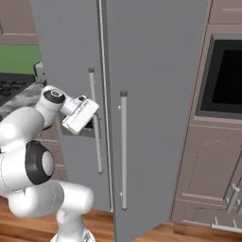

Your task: Place one of the steaks on the plate and the other in the bowl. Then place the bowl in the fridge.

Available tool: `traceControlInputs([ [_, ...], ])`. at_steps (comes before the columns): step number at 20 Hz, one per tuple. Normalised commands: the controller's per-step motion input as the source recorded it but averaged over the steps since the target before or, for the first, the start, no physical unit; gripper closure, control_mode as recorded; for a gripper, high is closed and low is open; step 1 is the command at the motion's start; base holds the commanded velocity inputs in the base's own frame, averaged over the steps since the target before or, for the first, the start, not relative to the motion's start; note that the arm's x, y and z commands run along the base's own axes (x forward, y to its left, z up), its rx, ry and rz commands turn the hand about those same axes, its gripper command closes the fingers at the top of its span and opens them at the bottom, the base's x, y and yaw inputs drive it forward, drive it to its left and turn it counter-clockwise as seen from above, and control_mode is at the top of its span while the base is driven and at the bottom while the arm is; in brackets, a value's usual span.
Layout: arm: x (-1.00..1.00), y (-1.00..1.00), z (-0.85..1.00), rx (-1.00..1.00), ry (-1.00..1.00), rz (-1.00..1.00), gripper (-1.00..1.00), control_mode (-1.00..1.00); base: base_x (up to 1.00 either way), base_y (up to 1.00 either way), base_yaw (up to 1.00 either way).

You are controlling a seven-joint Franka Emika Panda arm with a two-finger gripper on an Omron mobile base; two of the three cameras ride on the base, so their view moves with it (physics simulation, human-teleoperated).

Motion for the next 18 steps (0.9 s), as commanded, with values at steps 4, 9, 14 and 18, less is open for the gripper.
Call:
traceControlInputs([
  [4,0.31,-0.51,0.00,0.03,0.04,0.10,-1.00,-1.00,0.00,0.00,0.00],
  [9,0.40,-0.20,-0.05,0.02,0.03,0.08,-1.00,-1.00,0.00,0.00,0.00],
  [14,0.12,-0.26,-0.09,0.02,0.05,0.02,-1.00,-1.00,0.00,0.00,0.00],
  [18,-0.13,-0.83,-0.02,0.00,0.04,0.00,-1.00,-1.00,0.00,0.00,0.00],
])
